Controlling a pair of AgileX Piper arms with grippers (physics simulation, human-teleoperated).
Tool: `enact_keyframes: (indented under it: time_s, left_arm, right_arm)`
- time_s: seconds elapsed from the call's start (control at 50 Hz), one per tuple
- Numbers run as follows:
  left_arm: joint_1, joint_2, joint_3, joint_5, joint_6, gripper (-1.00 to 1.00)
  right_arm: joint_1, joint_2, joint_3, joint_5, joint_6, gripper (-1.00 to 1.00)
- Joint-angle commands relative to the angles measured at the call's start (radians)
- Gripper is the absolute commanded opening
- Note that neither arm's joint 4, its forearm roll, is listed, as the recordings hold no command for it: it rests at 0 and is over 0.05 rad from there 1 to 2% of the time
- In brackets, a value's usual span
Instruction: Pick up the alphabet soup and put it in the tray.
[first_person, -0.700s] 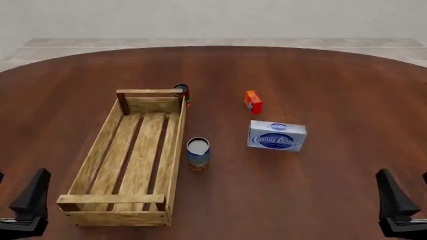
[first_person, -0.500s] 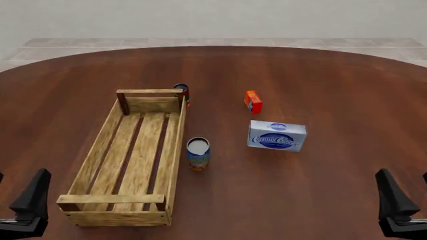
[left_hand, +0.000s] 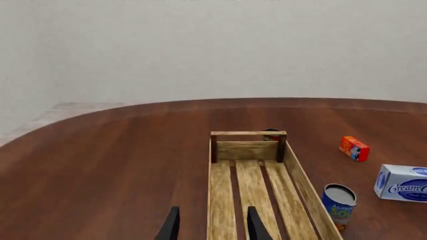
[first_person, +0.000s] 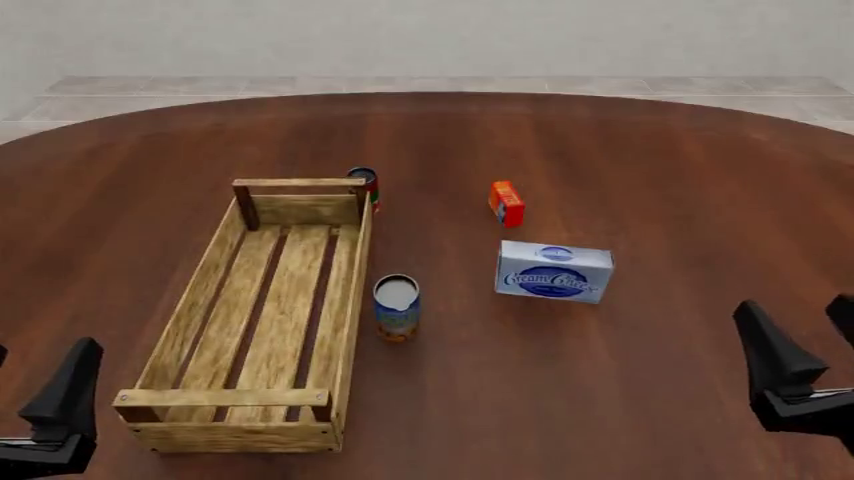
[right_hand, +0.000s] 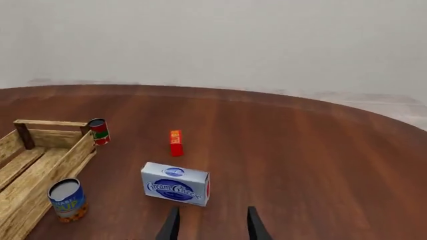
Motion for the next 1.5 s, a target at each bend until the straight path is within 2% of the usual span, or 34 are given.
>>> enact_keyframes:
  time_s: [0.02,0.08,0.1,0.16,0.18,0.22,0.26,0.32,0.36,0.44,0.52,0.56,0.62,0.66,0.7,0.72,0.82,0.92,0.96,0.98,1.2,1.28,1.5]
  left_arm:
    - [0.0,0.003,0.001,-0.003,0.001,1.0]
    - [-0.001,-0.005,0.001,-0.003,0.01,1.0]
    - [-0.001,-0.004,0.0,-0.002,0.007,1.0]
    - [-0.001,-0.001,0.0,-0.003,0.005,1.0]
    - [-0.001,-0.008,0.0,0.001,0.01,1.0]
    - [0.0,0.002,0.001,-0.003,0.0,1.0]
    - [-0.001,-0.004,0.0,-0.001,0.006,1.0]
    - [0.0,0.001,0.0,0.0,-0.001,1.0]
    - [-0.001,-0.007,0.0,0.002,0.006,1.0]
    - [-0.001,-0.006,0.0,0.005,0.002,1.0]
    - [-0.001,-0.008,-0.001,0.005,0.005,1.0]
    - [-0.001,-0.007,-0.001,0.005,0.004,1.0]
    - [-0.001,-0.005,-0.001,0.005,0.003,1.0]
    - [-0.001,-0.006,0.0,0.003,0.005,1.0]
    - [-0.001,-0.008,-0.001,0.005,0.006,1.0]
    - [0.0,-0.003,0.0,0.004,0.0,1.0]
    - [-0.001,-0.004,0.0,0.004,0.002,1.0]
    - [-0.001,-0.004,0.0,0.003,0.002,1.0]
    - [-0.001,-0.007,0.0,0.003,0.006,1.0]
    - [-0.001,-0.006,-0.001,0.004,0.005,1.0]
    - [-0.001,-0.001,0.0,0.0,0.003,1.0]
    - [-0.001,0.001,0.0,-0.003,0.003,1.0]
    - [-0.001,-0.004,0.001,0.0,0.005,1.0]
  right_arm:
    - [0.092,0.195,-0.196,0.082,-0.063,1.0]
    - [0.121,0.246,-0.249,0.117,-0.082,1.0]
    - [0.137,0.249,-0.281,0.144,-0.062,1.0]
    - [0.172,0.298,-0.329,0.173,-0.105,1.0]
    - [0.175,0.308,-0.347,0.183,-0.092,1.0]
    - [0.185,0.348,-0.375,0.198,-0.135,1.0]
    - [0.191,0.37,-0.404,0.215,-0.119,1.0]
    - [0.218,0.415,-0.444,0.236,-0.151,1.0]
    - [0.225,0.433,-0.469,0.249,-0.142,1.0]
    - [0.292,0.478,-0.53,0.279,-0.239,1.0]
    - [0.294,0.506,-0.574,0.314,-0.211,1.0]
    - [0.341,0.523,-0.616,0.339,-0.196,1.0]
    - [0.346,0.531,-0.666,0.35,-0.172,1.0]
    - [0.346,0.563,-0.695,0.377,-0.165,1.0]
    - [0.355,0.576,-0.717,0.386,-0.184,1.0]
    - [0.347,0.589,-0.742,0.398,-0.151,1.0]
    - [0.394,0.666,-0.785,0.442,-0.171,1.0]
    - [0.412,0.716,-0.823,0.478,-0.163,1.0]
    - [0.415,0.745,-0.844,0.499,-0.189,1.0]
    - [0.408,0.749,-0.857,0.503,-0.183,1.0]
    - [0.439,0.825,-0.915,0.519,-0.169,1.0]
    - [0.457,0.851,-0.916,0.504,-0.175,1.0]
    - [0.494,0.938,-0.932,0.453,-0.15,1.0]
